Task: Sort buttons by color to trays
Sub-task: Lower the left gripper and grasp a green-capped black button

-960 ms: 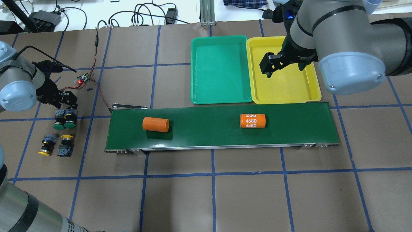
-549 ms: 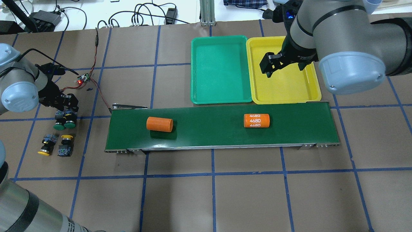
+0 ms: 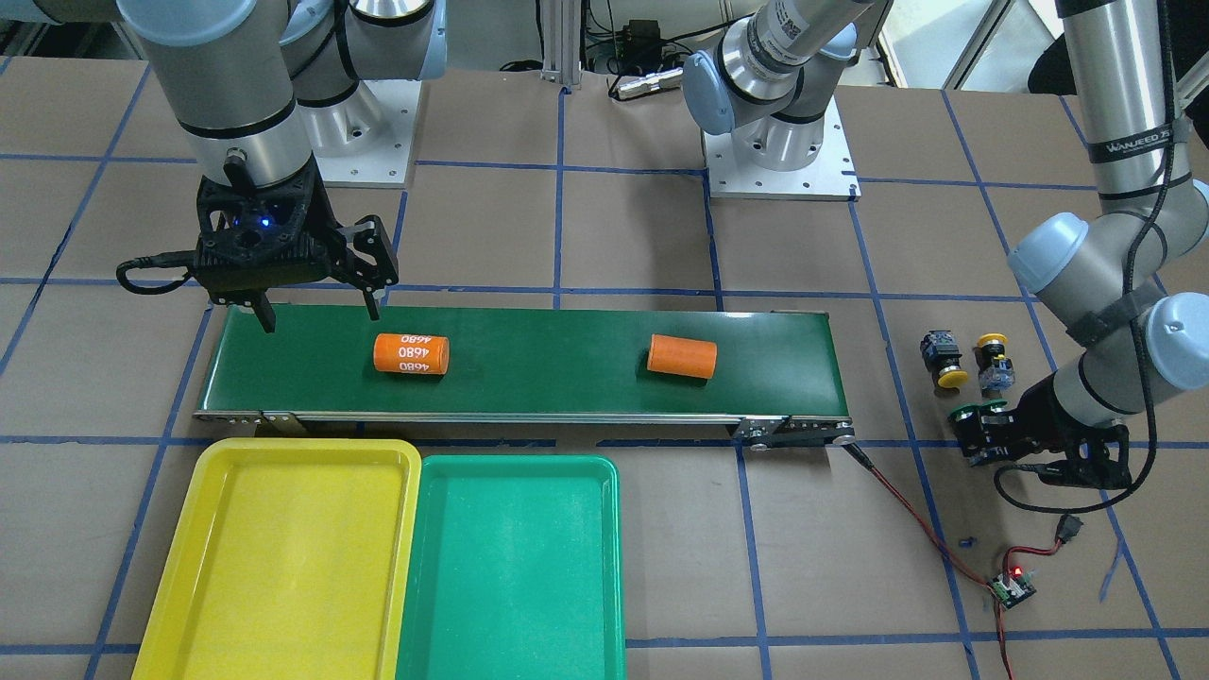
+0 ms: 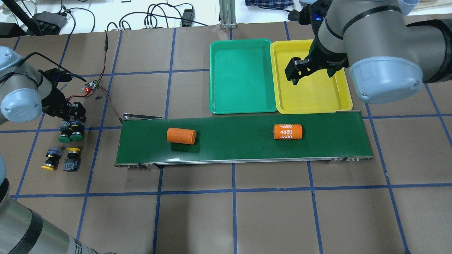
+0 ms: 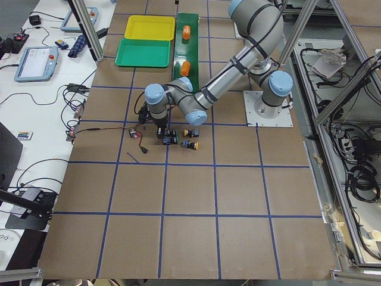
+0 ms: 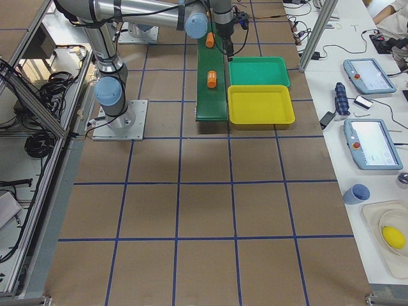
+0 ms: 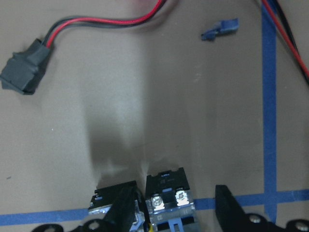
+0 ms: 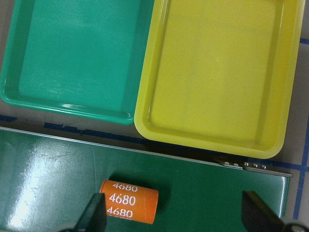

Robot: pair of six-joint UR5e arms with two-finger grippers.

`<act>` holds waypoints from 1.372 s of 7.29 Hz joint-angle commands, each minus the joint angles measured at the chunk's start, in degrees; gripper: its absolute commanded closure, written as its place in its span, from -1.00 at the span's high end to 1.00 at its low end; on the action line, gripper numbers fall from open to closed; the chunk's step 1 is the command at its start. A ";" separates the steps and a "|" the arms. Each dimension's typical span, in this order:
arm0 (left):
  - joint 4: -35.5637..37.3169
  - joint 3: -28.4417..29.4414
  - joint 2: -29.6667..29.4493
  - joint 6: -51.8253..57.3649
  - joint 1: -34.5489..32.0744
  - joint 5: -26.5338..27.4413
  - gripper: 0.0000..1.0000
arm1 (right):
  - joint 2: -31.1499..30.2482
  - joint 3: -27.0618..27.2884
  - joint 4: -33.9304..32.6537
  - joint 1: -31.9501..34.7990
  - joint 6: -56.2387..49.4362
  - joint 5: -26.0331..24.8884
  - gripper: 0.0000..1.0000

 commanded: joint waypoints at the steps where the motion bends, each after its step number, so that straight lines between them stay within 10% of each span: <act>1: -0.90 0.08 0.71 0.14 -0.21 -0.07 0.33 | -0.17 0.00 0.07 -0.09 0.00 0.00 1.00; 7: -1.00 -0.10 -0.69 0.14 0.23 0.02 0.21 | -0.70 0.53 0.07 0.00 0.00 0.00 1.00; 9: -1.08 0.08 -0.78 0.31 0.32 0.11 -0.96 | -0.44 0.53 0.07 0.00 -0.09 0.00 1.00; 10: -1.08 0.08 -0.78 0.40 0.41 0.45 -1.00 | -0.18 0.44 -0.01 0.00 -0.09 0.00 1.00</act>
